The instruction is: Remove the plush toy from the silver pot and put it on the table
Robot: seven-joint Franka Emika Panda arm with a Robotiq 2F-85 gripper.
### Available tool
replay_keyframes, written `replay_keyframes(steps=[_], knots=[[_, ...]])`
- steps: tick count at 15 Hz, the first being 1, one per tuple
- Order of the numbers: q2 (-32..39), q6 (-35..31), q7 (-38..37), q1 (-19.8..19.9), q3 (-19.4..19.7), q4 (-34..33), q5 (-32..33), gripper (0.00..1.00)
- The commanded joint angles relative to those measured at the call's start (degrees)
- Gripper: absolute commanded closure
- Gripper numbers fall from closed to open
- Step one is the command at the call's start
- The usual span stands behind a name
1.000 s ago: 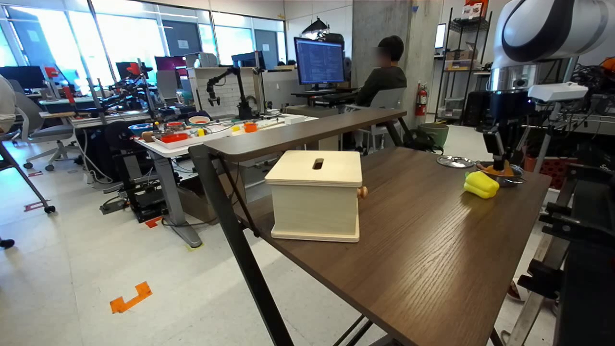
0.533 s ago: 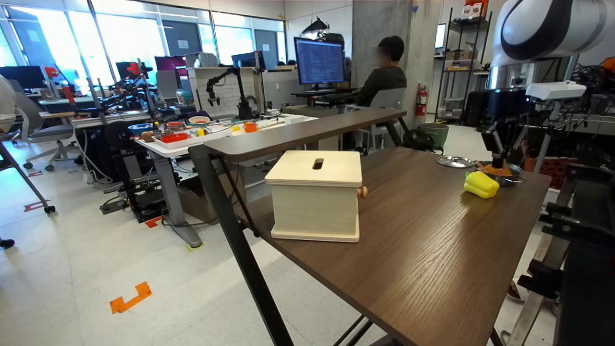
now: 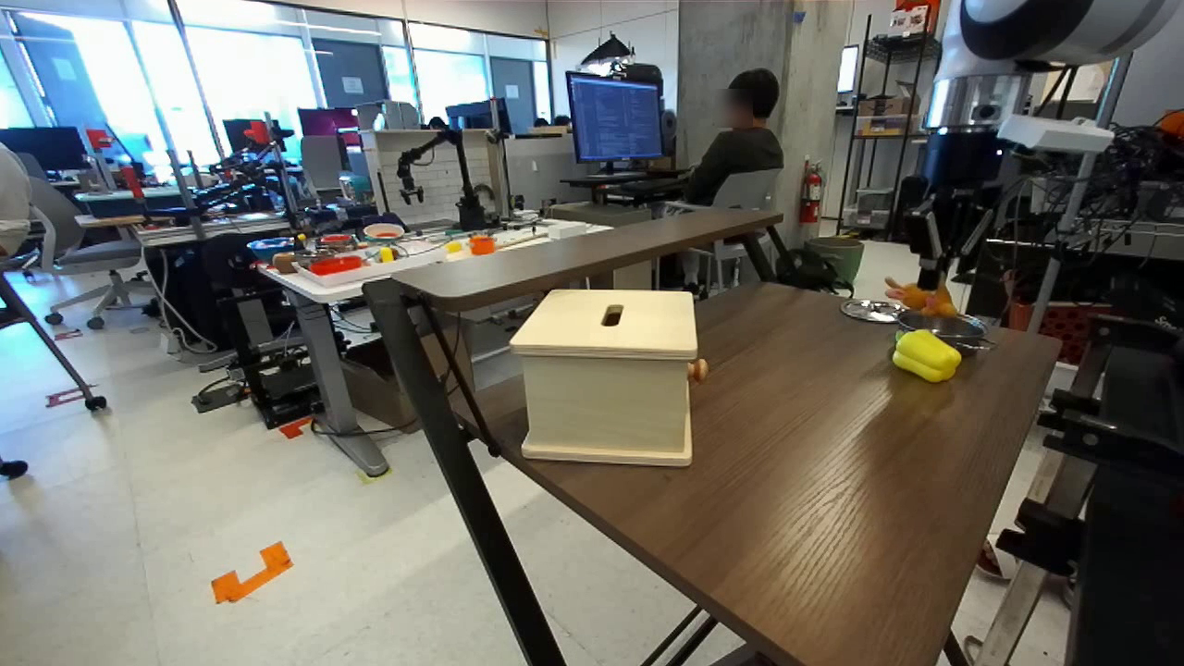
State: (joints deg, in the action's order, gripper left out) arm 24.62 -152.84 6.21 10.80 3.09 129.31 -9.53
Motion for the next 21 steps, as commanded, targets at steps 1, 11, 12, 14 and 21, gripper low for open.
replay_keyframes(steps=[1, 11, 12, 14, 21], knots=[[-3.7, -1.2, 0.1, 0.5, -1.8, 0.8, -2.1, 0.97], [3.9, -1.5, -1.1, -0.5, -4.9, -9.1, -5.6, 0.97], [5.3, -1.4, -1.6, -0.8, -5.0, -10.3, -5.2, 0.97], [8.3, -1.1, -2.4, -1.3, -5.4, -12.6, -4.7, 0.97], [16.0, 0.4, -6.6, -5.2, -3.9, -18.9, -1.7, 0.56]])
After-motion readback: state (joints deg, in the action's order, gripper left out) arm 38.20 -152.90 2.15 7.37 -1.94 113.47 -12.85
